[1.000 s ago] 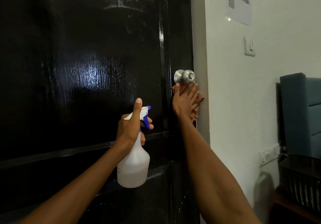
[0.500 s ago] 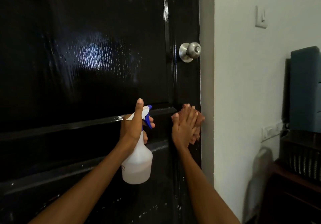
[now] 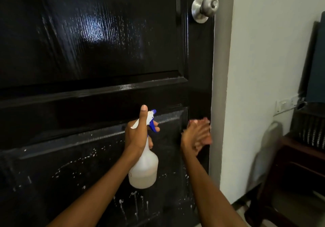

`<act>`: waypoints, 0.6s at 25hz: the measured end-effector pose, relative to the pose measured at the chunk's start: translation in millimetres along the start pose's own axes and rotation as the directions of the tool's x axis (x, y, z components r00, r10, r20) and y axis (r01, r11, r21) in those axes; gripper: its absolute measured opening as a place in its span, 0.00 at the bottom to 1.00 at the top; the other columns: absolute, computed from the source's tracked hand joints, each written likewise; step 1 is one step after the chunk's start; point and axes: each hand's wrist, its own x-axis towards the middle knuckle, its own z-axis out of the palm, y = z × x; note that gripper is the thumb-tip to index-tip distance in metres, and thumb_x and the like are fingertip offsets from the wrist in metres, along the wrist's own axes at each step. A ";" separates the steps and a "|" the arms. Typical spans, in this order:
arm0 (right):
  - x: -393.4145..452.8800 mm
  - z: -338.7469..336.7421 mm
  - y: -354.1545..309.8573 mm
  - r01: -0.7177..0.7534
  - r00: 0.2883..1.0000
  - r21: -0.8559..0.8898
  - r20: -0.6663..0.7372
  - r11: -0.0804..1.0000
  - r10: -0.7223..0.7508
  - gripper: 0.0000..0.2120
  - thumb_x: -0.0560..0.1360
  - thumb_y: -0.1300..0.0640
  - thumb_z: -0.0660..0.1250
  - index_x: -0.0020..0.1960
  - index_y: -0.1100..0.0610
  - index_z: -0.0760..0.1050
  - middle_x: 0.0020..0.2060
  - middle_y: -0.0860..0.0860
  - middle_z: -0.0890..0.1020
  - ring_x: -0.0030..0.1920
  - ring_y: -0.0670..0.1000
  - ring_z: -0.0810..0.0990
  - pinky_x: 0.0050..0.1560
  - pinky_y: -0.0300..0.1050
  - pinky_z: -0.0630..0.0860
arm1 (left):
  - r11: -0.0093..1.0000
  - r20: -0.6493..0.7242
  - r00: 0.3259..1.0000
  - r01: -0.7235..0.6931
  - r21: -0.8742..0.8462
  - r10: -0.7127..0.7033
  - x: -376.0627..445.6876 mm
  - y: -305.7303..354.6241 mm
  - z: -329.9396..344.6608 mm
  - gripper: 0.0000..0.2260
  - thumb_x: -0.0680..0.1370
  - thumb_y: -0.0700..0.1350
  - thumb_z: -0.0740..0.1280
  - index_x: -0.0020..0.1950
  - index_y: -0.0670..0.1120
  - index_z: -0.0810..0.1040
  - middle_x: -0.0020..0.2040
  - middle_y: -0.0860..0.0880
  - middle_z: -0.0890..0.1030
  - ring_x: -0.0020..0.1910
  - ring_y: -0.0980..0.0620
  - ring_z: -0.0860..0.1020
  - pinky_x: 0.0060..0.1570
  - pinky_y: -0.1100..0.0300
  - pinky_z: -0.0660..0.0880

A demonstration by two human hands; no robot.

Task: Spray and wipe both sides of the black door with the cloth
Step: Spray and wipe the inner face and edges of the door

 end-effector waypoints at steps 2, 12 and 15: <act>-6.8 2.5 -49.4 0.189 0.982 0.029 -0.019 0.982 -0.188 0.33 0.86 0.42 0.48 0.81 0.48 0.32 0.82 0.51 0.34 0.81 0.58 0.34 0.79 0.68 0.38 | 1.000 -0.035 0.999 -0.024 0.007 0.024 0.8 0.8 -5.4 0.32 0.79 0.67 0.52 0.43 0.41 0.82 0.37 0.45 0.85 0.24 0.46 0.75 0.25 0.57 0.73; 24.7 5.1 -11.8 0.493 0.847 -0.268 -0.071 0.828 -0.527 0.31 0.86 0.40 0.44 0.83 0.48 0.36 0.82 0.50 0.38 0.82 0.55 0.37 0.80 0.62 0.37 | 1.000 -0.096 0.995 -0.004 0.017 0.005 -8.0 -33.4 -48.4 0.33 0.76 0.68 0.52 0.41 0.41 0.81 0.37 0.45 0.85 0.23 0.44 0.74 0.26 0.57 0.72; 37.0 -3.4 -0.5 0.171 0.973 -0.040 -0.147 0.984 -0.175 0.32 0.85 0.38 0.41 0.83 0.50 0.36 0.83 0.50 0.40 0.82 0.56 0.39 0.79 0.68 0.47 | 1.000 -0.109 0.994 -0.019 0.013 0.021 -8.9 -34.7 -56.6 0.33 0.76 0.68 0.52 0.41 0.40 0.81 0.37 0.44 0.85 0.23 0.44 0.74 0.25 0.57 0.72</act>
